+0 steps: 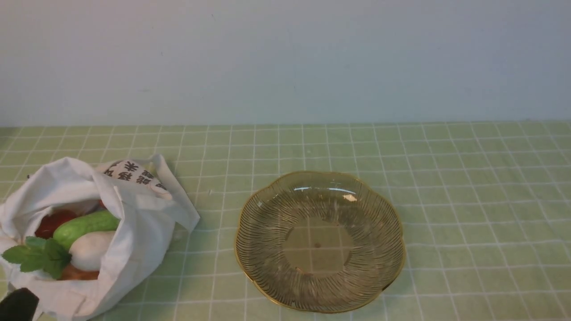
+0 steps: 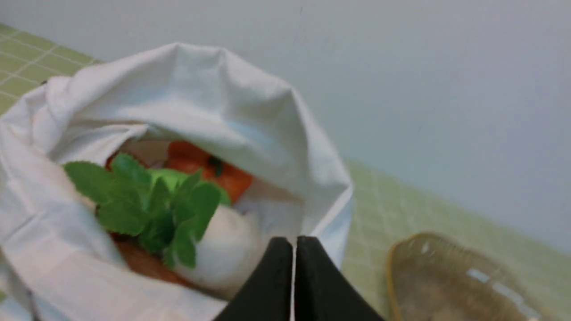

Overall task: Take vegetables from bag on green coffee tablecloth place on plate.
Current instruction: 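Reach the gripper into the cloth bag toward the vegetables inside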

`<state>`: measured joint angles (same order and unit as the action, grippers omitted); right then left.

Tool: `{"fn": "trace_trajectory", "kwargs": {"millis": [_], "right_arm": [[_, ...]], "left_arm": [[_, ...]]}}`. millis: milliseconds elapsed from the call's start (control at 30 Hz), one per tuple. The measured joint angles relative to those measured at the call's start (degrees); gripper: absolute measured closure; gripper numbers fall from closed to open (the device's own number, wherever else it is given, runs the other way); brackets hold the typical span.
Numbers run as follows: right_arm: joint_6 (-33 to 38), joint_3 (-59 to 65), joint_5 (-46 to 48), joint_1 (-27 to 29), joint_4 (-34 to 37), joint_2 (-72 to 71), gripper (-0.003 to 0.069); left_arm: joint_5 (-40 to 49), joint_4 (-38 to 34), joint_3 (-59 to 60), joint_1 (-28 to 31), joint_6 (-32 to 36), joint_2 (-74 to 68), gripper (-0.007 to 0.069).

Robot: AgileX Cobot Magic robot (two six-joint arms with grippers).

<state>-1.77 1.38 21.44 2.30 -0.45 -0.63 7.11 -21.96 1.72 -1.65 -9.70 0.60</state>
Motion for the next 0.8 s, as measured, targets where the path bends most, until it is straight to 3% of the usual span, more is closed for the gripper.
{"fn": "trace_trajectory", "kwargs": {"millis": [200,367,500,567,600,633,667,800], "right_arm": [[0.0,0.0,0.0,0.0,0.0,0.0,0.0675],[0.0,0.0,0.0,0.0,0.0,0.0,0.0675],[0.0,0.0,0.0,0.0,0.0,0.0,0.0675],[0.0,0.0,0.0,0.0,0.0,0.0,0.0675],[0.0,0.0,0.0,0.0,0.0,0.0,0.0675],[0.0,0.0,0.0,0.0,0.0,0.0,0.0675],[0.0,0.0,0.0,0.0,0.0,0.0,0.0675],[0.0,0.0,0.0,0.0,0.0,0.0,0.0675]], "left_arm": [[-20.1,-4.4,-0.9,0.0,-0.1,0.0,0.0629],[-16.5,1.0,-10.5,0.0,1.9,-1.7,0.0629],[10.3,9.0,-26.4,0.0,4.6,-14.0,0.0629],[16.9,11.1,-30.1,0.0,4.7,-17.7,0.0629],[26.9,14.0,-34.6,0.0,4.8,-23.6,0.0629],[29.1,14.8,-35.6,0.0,4.8,-25.1,0.0629],[36.8,17.8,-39.3,0.0,4.8,-30.8,0.0629],[47.5,24.4,-45.5,0.0,4.8,-42.1,0.0629]]}}
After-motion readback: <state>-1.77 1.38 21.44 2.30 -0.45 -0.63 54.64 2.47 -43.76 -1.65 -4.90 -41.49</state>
